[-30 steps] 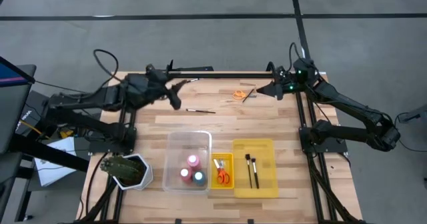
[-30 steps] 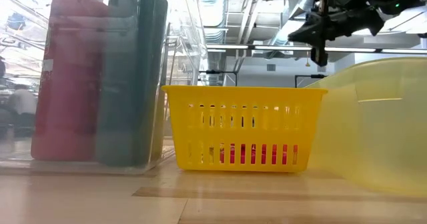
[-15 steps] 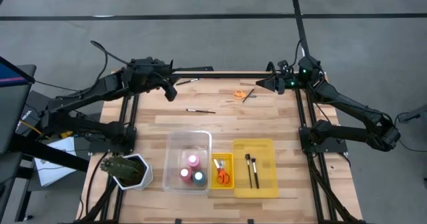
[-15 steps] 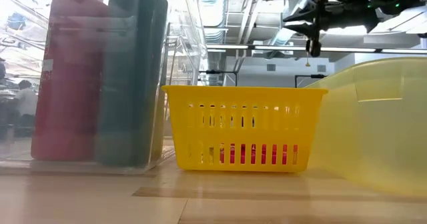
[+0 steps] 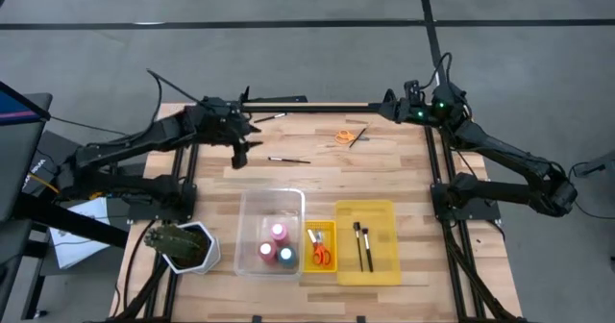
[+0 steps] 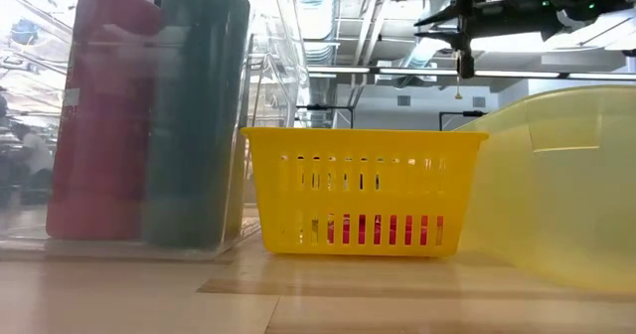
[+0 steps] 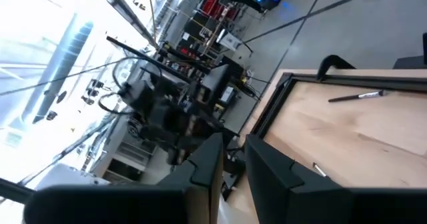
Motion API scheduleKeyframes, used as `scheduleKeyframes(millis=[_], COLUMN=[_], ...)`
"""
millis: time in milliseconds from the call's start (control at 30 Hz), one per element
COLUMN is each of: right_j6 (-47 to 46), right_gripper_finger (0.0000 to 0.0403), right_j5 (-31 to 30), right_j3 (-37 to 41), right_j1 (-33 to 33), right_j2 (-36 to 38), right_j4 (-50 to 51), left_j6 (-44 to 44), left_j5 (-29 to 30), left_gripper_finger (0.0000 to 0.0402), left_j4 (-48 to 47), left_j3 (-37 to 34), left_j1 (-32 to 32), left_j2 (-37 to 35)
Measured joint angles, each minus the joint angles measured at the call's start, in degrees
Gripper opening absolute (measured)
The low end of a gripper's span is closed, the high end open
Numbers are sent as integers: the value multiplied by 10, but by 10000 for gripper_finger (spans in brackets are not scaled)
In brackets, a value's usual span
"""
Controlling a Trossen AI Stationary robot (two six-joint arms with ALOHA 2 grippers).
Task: Pick & Place Paint Supplies
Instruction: Put the black paint brush into the right yellow bin
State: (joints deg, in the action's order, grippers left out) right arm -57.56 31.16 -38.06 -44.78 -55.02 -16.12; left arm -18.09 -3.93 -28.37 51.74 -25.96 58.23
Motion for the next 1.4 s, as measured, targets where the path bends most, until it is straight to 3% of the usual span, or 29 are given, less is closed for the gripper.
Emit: scheduleKeyframes(millis=[233, 367, 500, 867, 1033, 1233, 1400], right_j6=[-24, -20, -20, -20, -20, -20, -18], right_gripper_finger=[62, 62, 62, 62, 62, 62, 62], right_j5=[-37, -69, -82, -85, -84, -84, -83], right_j3=[0, 0, 0, 0, 0, 0, 0], right_j1=[36, 42, 42, 33, 34, 34, 35], right_j2=[0, 0, 0, 0, 0, 0, 0], right_j4=[-30, -58, -72, -71, -71, -71, -71], left_j6=[-58, -73, -74, -68, 5, 195, 295], left_j5=[-16, -20, -25, -41, -24, 51, 61], left_gripper_finger=[159, 159, 159, 159, 159, 159, 160], left_j4=[32, 99, 168, 228, 276, 303, 303], left_j3=[-58, -75, -96, -105, -105, -105, -105], left_j1=[0, -6, -33, -117, -145, -173, -171], left_j2=[-19, -20, -15, 54, 95, 136, 163])
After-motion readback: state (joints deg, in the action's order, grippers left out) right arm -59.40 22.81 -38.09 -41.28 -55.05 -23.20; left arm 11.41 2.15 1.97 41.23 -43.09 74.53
